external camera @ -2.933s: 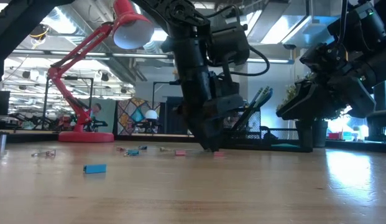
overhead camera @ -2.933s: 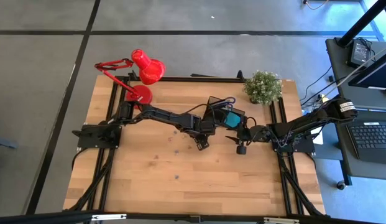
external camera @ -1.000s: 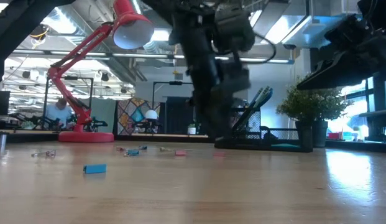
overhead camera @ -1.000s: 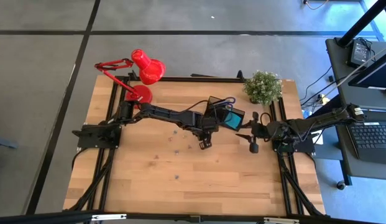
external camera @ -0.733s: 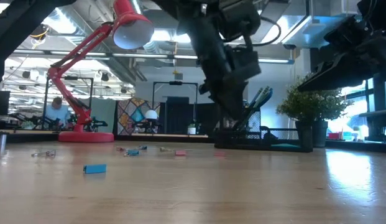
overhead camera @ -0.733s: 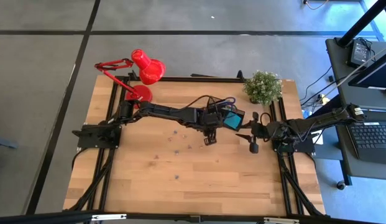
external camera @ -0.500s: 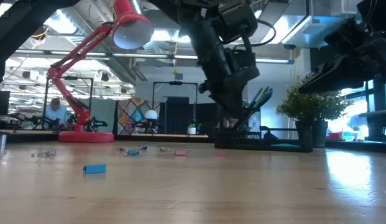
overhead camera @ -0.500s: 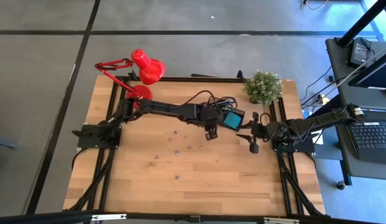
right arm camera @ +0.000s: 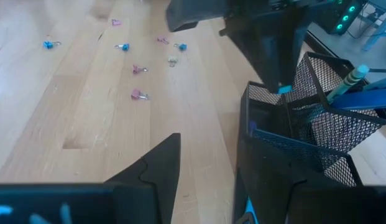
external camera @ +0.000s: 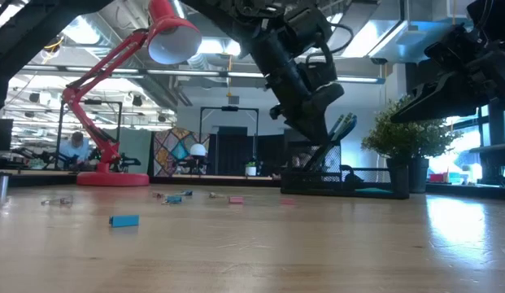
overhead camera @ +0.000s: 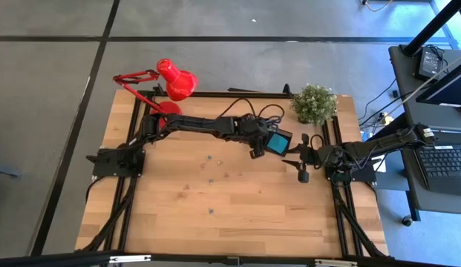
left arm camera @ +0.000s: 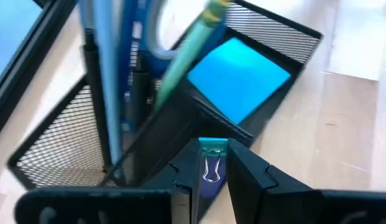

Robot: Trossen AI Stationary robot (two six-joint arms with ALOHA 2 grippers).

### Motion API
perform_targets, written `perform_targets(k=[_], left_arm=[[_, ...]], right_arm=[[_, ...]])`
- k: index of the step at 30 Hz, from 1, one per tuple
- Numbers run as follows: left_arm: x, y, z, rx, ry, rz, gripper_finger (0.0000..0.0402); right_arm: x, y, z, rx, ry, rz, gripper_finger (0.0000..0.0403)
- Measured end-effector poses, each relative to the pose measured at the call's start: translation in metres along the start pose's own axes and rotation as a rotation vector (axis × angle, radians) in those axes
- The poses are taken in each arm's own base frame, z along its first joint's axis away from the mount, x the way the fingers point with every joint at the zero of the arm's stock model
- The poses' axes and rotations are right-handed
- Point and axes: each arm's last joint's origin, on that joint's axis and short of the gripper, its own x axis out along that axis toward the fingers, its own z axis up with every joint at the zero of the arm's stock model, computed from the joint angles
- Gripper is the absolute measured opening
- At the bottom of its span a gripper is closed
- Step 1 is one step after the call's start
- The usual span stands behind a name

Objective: Pick and place office supplies into organizer
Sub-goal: Put the blue binder clip into the black desk organizer, then put the pink binder clip into the black desk organizer

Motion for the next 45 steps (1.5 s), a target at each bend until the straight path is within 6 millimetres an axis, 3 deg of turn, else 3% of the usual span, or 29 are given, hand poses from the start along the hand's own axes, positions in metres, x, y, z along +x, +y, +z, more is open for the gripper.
perform_targets(k=[14, 26, 30, 34, 38, 45], left_arm=[[0.025, 0.006, -0.013, -0.011, 0.057, 0.03, 0.0063], [0.024, 0.006, -0.014, 0.006, 0.063, 0.094, 0.0116], [0.011, 0.002, -0.014, 0.028, 0.127, 0.046, 0.0122], [-0.008, -0.009, -0.012, 0.044, 0.185, -0.068, 0.0119], [-0.017, -0.034, -0.016, 0.113, 0.213, -0.226, 0.0117], [-0.031, -0.073, -0.023, -0.234, 0.305, -0.311, 0.012]], right_arm=[[0.0, 0.0, -0.001, -0.004, 0.013, 0.0, 0.0162], [0.0, 0.0, -0.002, 0.0, 0.017, 0.0, 0.0162], [0.0, 0.0, -0.003, 0.011, 0.033, -0.001, 0.0162], [0.0, 0.0, -0.004, 0.011, 0.041, -0.002, 0.0162], [0.0, 0.0, -0.005, 0.01, 0.044, -0.002, 0.0162], [0.0, 0.0, -0.005, 0.009, 0.046, -0.002, 0.0162]])
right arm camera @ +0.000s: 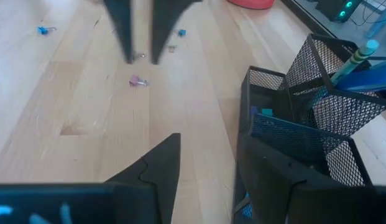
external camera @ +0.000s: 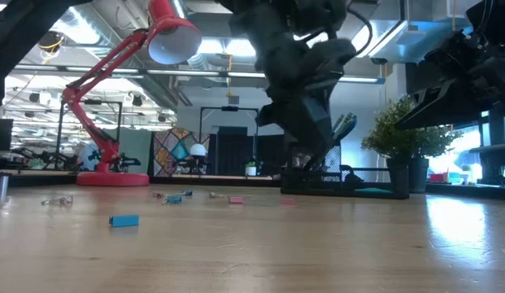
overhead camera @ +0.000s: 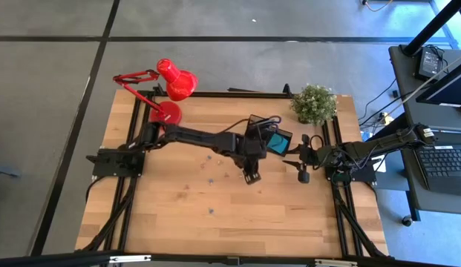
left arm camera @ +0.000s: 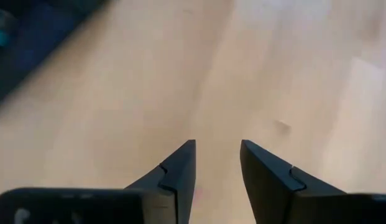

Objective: Pick and place office supplies into organizer
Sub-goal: Put the pink binder clip into the black desk organizer

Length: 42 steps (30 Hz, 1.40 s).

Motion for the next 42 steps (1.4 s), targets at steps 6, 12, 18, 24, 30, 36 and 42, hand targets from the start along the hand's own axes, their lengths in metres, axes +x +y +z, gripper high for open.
perform_targets(k=[6, 12, 18, 24, 30, 36, 42], left_arm=[[0.001, -0.03, -0.013, 0.137, 0.033, -0.115, 0.012], [0.001, -0.049, -0.013, 0.185, -0.08, -0.116, 0.0117], [0.001, -0.062, -0.016, 0.234, -0.12, -0.146, 0.011], [0.001, -0.068, -0.019, 0.262, -0.126, -0.145, 0.0111], [0.002, -0.065, -0.019, 0.108, -0.106, -0.145, 0.0107], [0.003, -0.059, -0.022, -0.034, -0.07, -0.071, 0.0104], [0.003, -0.049, -0.024, -0.174, -0.017, -0.016, 0.0106]], right_arm=[[0.0, 0.0, 0.0, -0.003, 0.0, 0.0, 0.0162], [0.0, 0.0, 0.0, -0.001, 0.001, 0.0, 0.0162], [0.0, 0.0, 0.0, -0.002, 0.001, 0.0, 0.0162], [0.0, 0.0, 0.0, -0.003, 0.002, 0.0, 0.0162], [0.0, 0.0, 0.0, -0.003, 0.002, 0.0, 0.0162], [0.0, 0.0, 0.0, -0.005, 0.002, 0.0, 0.0162], [0.0, 0.0, 0.0, -0.008, 0.002, 0.0, 0.0162]])
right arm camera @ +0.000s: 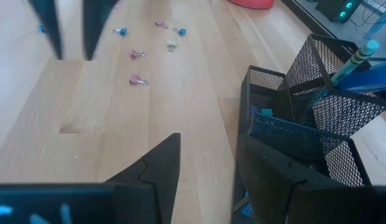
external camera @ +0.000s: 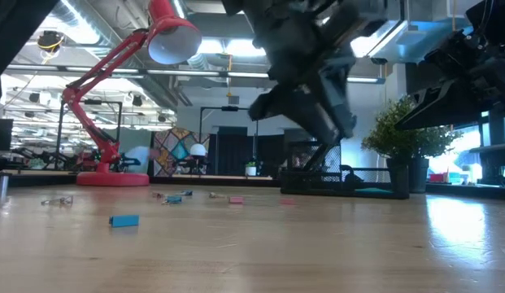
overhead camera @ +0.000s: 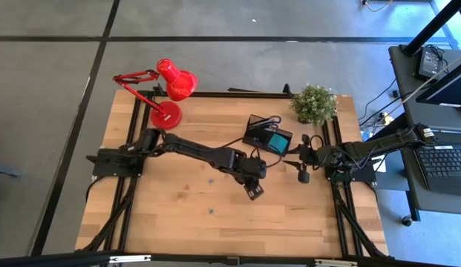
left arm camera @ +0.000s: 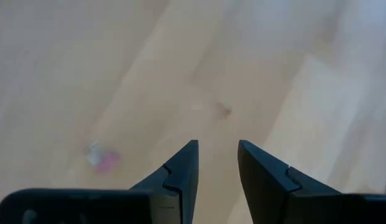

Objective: Pick and place office supplies into organizer
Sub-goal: Put the pink binder clip into the black desk organizer

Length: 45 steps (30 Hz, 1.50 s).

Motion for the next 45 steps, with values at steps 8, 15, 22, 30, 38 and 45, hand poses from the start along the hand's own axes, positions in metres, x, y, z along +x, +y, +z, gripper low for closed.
perform_targets(k=[8, 15, 22, 30, 38, 45], left_arm=[[-0.002, 0.028, -0.004, -0.135, 0.044, 0.268, 0.0103], [0.008, 0.033, -0.003, -0.167, 0.038, 0.296, 0.0108], [0.019, 0.034, -0.007, -0.24, 0.099, 0.272, 0.011], [0.026, 0.035, -0.01, -0.308, 0.073, 0.309, 0.0111], [0.027, 0.034, -0.008, -0.334, 0.048, 0.296, 0.0112], [0.045, 0.036, -0.012, -0.339, 0.091, 0.291, 0.0112]], right_arm=[[0.0, 0.0, 0.0, -0.002, 0.0, 0.0, 0.0162], [0.0, 0.0, 0.0, -0.024, -0.001, 0.0, 0.0162], [0.0, 0.0, 0.001, -0.03, -0.005, 0.0, 0.0162], [0.0, 0.0, 0.001, -0.058, -0.009, -0.002, 0.0162], [0.0, 0.0, 0.001, -0.075, -0.009, -0.002, 0.0162], [0.0, 0.0, 0.001, -0.077, -0.008, -0.002, 0.0162]])
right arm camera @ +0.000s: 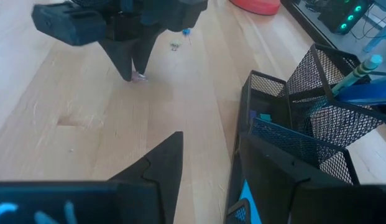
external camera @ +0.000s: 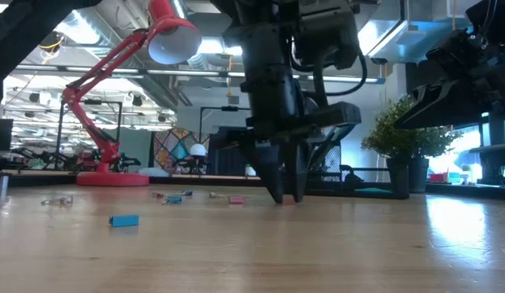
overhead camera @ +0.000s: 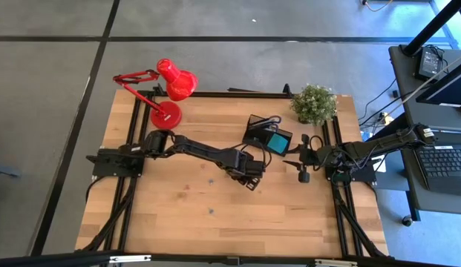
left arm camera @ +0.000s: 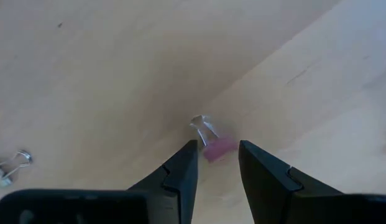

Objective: Pick and place office supplies into organizer
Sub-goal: Put the pink binder clip into the black desk organizer

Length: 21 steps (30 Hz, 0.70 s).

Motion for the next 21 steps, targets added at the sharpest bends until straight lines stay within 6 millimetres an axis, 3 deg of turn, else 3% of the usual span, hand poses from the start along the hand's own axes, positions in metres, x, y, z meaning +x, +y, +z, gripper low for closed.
perform_targets(k=[21], left_arm=[[0.005, 0.0037, -0.0002, 0.069, 0.048, 0.018, 0.0112]], right_arm=[[0.0, 0.0, -0.0002, 0.005, 0.002, 0.0, 0.0162]])
